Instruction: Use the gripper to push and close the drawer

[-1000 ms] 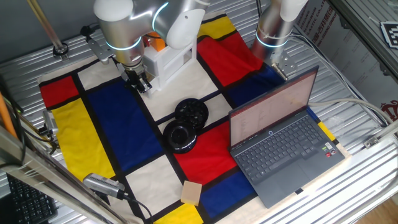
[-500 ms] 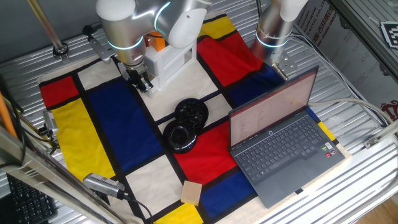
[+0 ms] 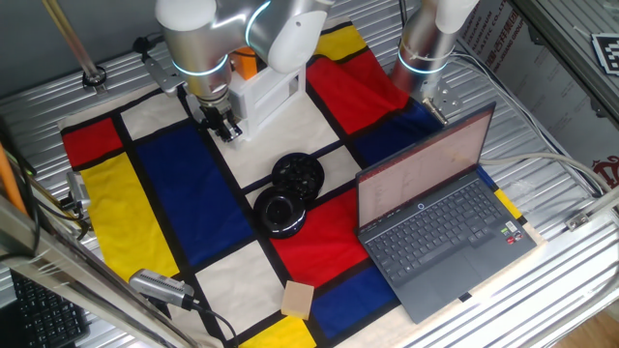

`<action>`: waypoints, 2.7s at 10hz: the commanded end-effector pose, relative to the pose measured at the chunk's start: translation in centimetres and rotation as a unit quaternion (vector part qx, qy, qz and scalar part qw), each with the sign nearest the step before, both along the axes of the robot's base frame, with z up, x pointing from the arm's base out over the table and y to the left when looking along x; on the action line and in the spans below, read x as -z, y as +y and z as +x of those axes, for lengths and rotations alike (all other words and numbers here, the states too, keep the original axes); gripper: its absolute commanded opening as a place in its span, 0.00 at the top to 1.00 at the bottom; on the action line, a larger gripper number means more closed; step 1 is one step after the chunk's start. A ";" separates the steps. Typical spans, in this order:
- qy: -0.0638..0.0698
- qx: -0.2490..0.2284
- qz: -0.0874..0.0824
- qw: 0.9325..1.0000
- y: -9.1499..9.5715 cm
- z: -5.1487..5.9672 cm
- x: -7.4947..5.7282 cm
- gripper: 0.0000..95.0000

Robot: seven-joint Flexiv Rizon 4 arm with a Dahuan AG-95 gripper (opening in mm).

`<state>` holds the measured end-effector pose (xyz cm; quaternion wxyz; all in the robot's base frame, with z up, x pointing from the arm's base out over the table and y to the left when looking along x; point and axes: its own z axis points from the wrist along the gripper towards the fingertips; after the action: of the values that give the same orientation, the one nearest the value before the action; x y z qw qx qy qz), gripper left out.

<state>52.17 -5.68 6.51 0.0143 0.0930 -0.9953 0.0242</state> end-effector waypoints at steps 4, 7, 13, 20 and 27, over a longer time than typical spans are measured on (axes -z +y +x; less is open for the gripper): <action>0.003 0.001 -0.003 1.000 0.0 -0.4 0.1 1.00; 0.004 0.000 -0.008 1.000 0.0 -0.5 0.1 1.00; 0.009 -0.004 -0.021 1.000 -0.4 -0.5 0.0 1.00; 0.014 -0.003 -0.024 1.000 -0.9 -1.2 -0.2 1.00; 0.033 0.000 -0.033 0.999 -0.9 -1.2 -0.2 1.00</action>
<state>50.94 -6.60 6.63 0.0507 0.0930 -0.9929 0.0548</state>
